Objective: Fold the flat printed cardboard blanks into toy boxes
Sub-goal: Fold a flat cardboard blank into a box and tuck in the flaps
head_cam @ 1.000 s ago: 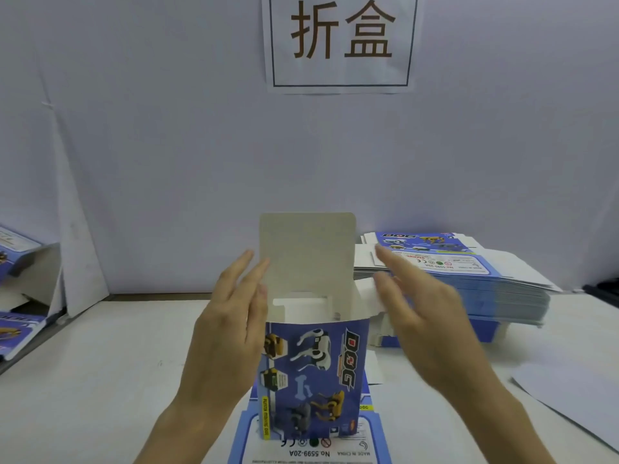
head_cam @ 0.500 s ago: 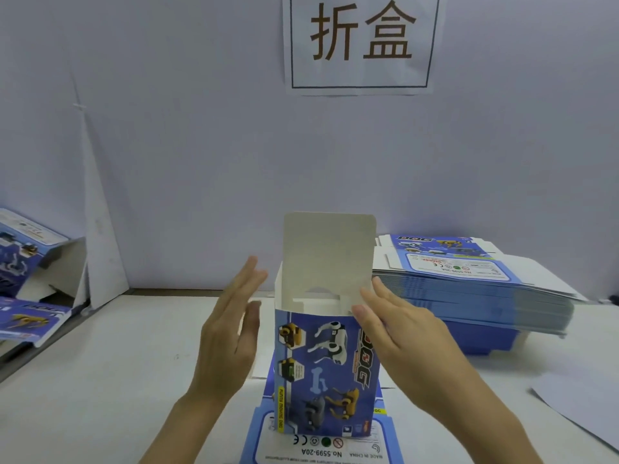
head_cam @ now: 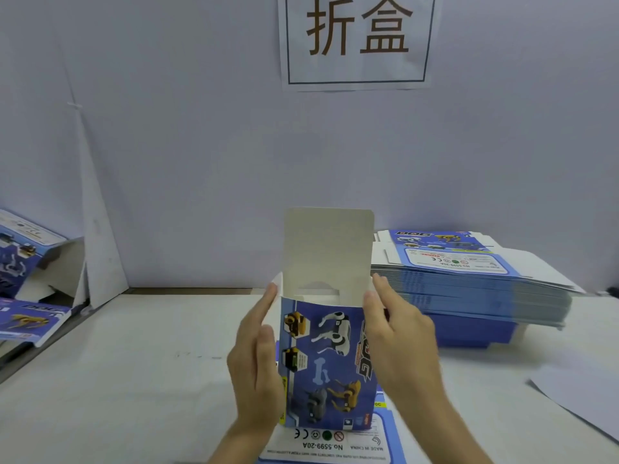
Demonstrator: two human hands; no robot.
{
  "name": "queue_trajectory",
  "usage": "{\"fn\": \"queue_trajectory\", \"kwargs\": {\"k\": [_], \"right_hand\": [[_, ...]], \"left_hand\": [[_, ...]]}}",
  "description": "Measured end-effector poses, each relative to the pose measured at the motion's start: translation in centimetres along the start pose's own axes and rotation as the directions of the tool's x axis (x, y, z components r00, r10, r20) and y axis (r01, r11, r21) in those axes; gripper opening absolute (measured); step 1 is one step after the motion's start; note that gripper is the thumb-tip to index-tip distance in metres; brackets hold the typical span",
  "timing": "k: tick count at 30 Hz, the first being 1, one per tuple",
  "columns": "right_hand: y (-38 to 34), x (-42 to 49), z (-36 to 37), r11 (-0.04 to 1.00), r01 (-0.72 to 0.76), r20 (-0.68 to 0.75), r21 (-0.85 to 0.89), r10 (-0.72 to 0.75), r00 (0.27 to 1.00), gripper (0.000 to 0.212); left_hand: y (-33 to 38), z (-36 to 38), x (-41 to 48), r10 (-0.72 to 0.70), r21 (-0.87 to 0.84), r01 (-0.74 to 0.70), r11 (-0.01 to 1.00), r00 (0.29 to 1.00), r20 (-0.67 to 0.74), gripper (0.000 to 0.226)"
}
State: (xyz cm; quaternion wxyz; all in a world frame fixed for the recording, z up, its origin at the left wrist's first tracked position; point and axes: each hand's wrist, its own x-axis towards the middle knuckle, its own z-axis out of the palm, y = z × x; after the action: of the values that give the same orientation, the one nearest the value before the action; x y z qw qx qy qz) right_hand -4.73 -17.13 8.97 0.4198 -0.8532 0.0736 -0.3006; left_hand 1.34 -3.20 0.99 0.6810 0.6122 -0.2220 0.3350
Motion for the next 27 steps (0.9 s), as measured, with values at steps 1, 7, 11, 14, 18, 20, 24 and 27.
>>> {"fn": "queue_trajectory", "kwargs": {"k": [1, 7, 11, 14, 18, 20, 24, 27], "right_hand": [[-0.1, -0.4, 0.8, 0.996, -0.036, -0.060, 0.085, 0.041, 0.997, 0.038], [0.2, -0.7, 1.8, 0.948, -0.075, -0.101, 0.311, 0.111, 0.989, 0.041], [0.1, 0.0, 0.2, 0.940, -0.044, -0.050, 0.339, 0.064, 0.997, 0.037], [0.9, 0.9, -0.8, 0.972, -0.032, -0.035, 0.233, 0.041, 0.999, 0.024], [1.1, 2.6, -2.4, 0.983, 0.045, -0.046, 0.181, -0.037, 0.998, 0.047], [0.5, 4.0, -2.7, 0.969, 0.086, -0.046, 0.232, -0.077, 0.996, 0.050], [-1.5, 8.3, -2.4, 0.952, 0.147, 0.159, 0.268, -0.195, 0.968, 0.034], [-2.4, 11.4, -1.2, 0.958, 0.112, 0.241, 0.263, -0.178, 0.954, 0.032]], "left_hand": [[0.0, 0.5, -0.6, -0.095, -0.093, 0.095, 0.991, 0.995, 0.003, 0.040], [0.5, 1.0, -0.8, -0.219, -0.091, 0.219, 0.971, 0.976, 0.011, 0.046], [0.3, 0.5, 0.7, -0.291, -0.102, 0.317, 0.943, 0.933, 0.211, 0.087], [0.0, -0.3, 1.6, -0.429, -0.005, 0.466, 0.885, 0.819, 0.382, 0.085], [-0.4, -2.3, 3.0, -0.464, 0.181, 0.436, 0.882, 0.728, 0.504, 0.084], [-0.4, -2.5, 3.2, -0.463, 0.203, 0.424, 0.883, 0.713, 0.527, 0.084], [-0.2, -2.2, 3.0, -0.472, 0.195, 0.437, 0.878, 0.721, 0.507, 0.081], [-0.3, -2.3, 2.9, -0.479, 0.191, 0.447, 0.874, 0.723, 0.499, 0.078]]}}
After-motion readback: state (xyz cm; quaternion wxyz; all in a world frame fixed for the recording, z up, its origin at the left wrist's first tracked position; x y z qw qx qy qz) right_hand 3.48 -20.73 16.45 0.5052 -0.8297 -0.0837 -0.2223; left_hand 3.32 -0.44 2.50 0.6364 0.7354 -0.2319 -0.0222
